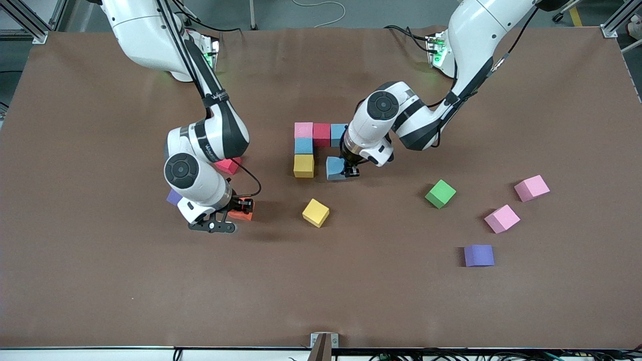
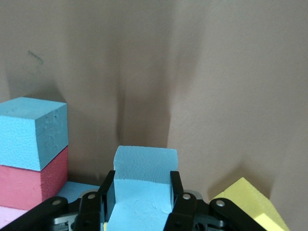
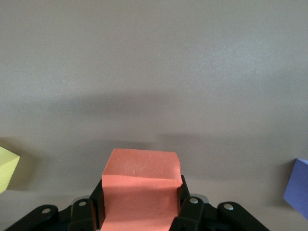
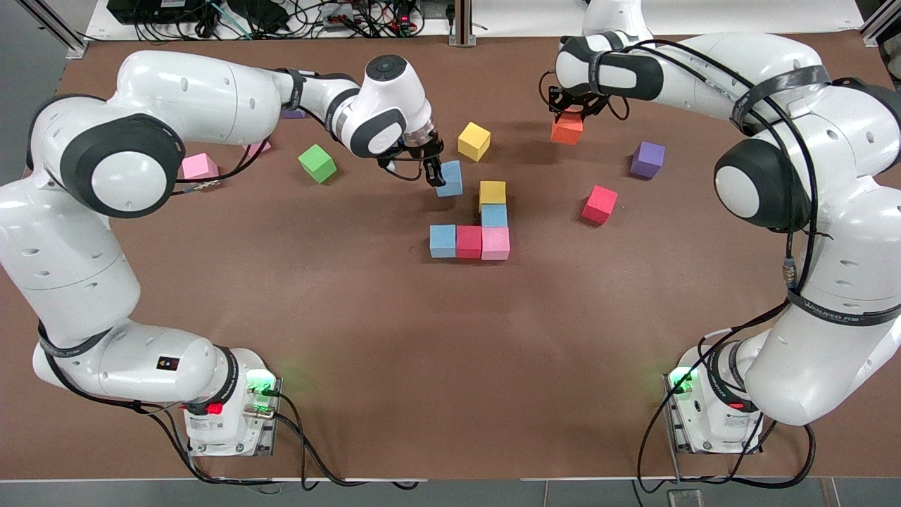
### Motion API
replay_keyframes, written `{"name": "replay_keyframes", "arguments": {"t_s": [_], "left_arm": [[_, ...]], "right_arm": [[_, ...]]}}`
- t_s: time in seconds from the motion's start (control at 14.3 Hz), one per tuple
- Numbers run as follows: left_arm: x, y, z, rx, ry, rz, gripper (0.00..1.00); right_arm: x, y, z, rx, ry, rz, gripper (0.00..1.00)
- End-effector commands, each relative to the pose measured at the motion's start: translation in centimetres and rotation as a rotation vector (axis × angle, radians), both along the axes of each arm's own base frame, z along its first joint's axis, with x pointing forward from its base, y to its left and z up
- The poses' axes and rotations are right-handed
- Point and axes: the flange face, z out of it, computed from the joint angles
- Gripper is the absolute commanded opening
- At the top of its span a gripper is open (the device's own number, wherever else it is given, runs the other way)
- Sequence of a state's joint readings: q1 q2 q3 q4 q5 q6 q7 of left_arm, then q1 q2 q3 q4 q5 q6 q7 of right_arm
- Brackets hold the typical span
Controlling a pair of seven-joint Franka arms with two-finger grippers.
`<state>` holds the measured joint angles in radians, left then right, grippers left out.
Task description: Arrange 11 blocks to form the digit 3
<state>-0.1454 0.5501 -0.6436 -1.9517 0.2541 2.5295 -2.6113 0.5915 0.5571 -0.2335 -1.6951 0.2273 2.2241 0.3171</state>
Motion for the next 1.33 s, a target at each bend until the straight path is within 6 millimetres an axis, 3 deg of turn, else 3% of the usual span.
{"name": "replay_keyframes", "arguments": {"t_s": [0.0, 0.49, 0.63, 1.26], "left_arm": [[-0.2, -1.1, -0.1, -0.01, -0.005, -0.001, 0.28], [0.8, -2.3, -1.9, -0.001, -0.026, -0.034, 0.28], [-0.1, -3.3, -2.1, 0.0, -0.026, -0.048, 0.28], [-2.1, -4.7, -3.0, 0.062, -0.058, -0.022, 0.28]], "right_arm": [[-0.1, -0.1, 0.2, 0.013, 0.007, 0.03, 0.0], [0.0, -0.4, 0.0, 0.011, 0.011, 0.033, 0.01], [-0.1, -0.4, -0.1, 0.011, 0.014, 0.033, 0.01], [0.1, -1.0, -0.8, 0.005, 0.027, 0.029, 0.02]]}}
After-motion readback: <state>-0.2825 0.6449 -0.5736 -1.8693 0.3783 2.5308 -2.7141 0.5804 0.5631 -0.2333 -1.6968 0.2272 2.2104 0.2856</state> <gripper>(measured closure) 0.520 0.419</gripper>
